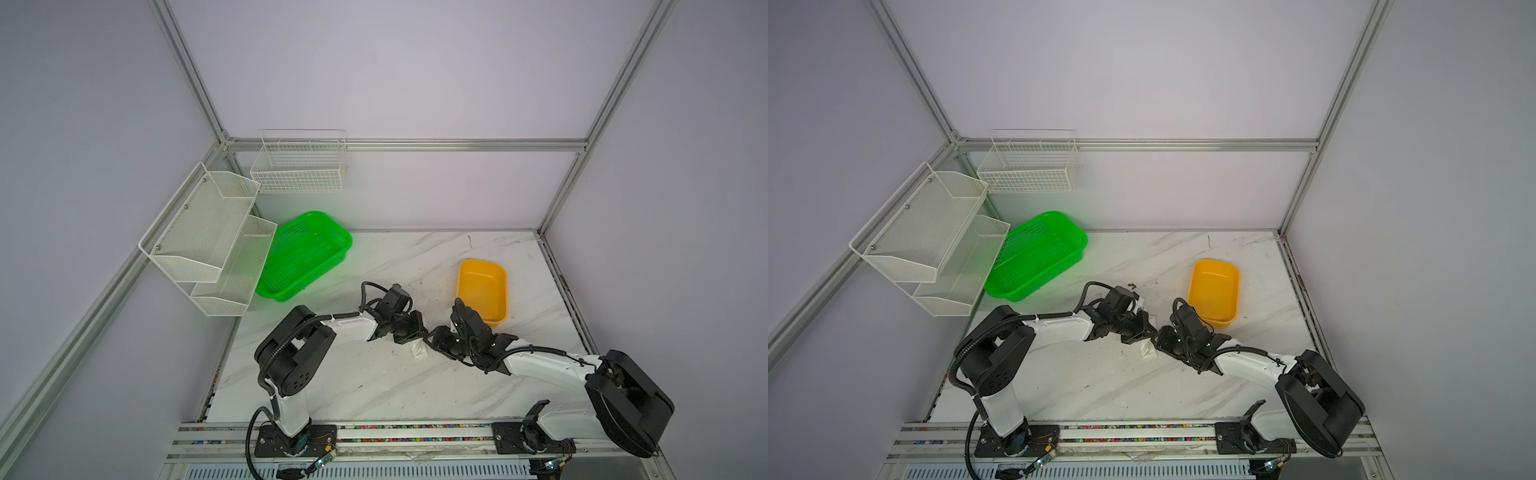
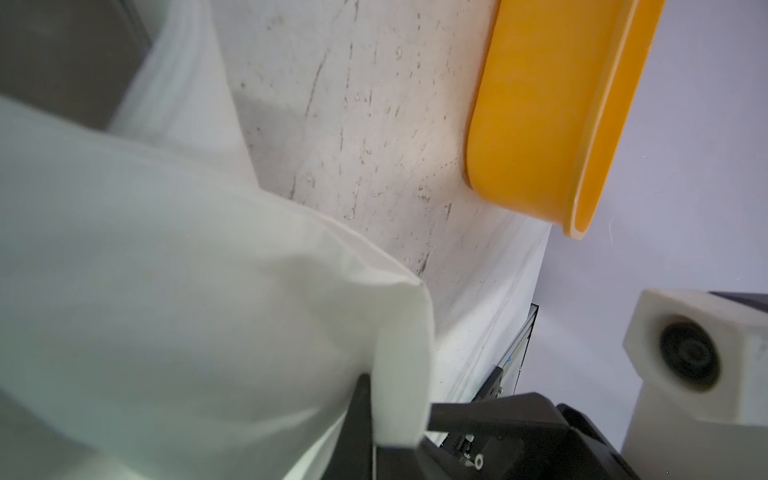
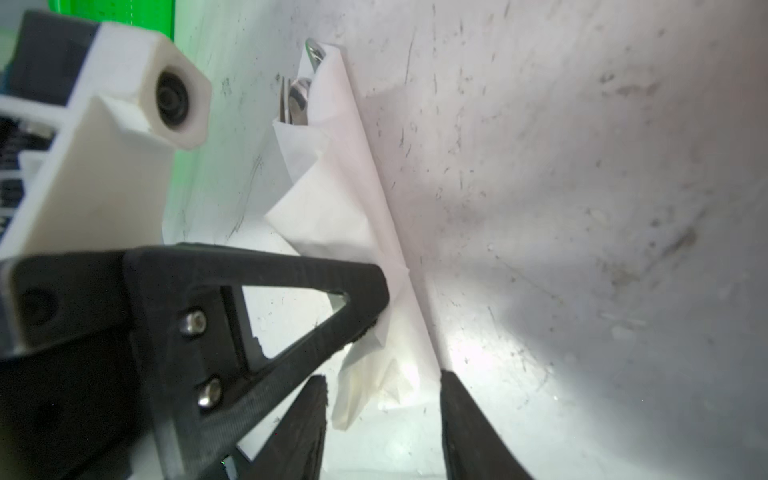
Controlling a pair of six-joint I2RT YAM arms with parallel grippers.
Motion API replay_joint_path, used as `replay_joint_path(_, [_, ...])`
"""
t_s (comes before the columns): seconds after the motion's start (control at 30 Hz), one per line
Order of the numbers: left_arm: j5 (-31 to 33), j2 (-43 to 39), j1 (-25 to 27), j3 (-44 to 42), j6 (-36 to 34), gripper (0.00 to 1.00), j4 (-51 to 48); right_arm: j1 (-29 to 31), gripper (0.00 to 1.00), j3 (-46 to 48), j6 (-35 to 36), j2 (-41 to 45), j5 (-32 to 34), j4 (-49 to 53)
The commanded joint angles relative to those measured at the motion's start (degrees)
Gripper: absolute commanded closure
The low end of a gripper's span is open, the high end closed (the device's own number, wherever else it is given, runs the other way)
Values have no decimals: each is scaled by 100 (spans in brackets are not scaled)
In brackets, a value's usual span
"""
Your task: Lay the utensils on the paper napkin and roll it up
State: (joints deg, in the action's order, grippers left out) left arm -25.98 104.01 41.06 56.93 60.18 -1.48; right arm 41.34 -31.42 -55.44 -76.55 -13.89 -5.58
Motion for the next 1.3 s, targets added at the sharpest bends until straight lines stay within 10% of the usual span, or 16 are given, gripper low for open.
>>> replay_joint_path(0.0, [-127,40,32,553,-174,94,99,-39,46,56,171,63,-252,-319])
replay_joint_path(0.5, [-205,146,56,629,-174,94,95,-39,38,-182,627,-897,-273,-536])
replay_joint_path(1.27, [-373,337,122,800,-174,94,96,-39,72,415,133,-1182,-325,-1176])
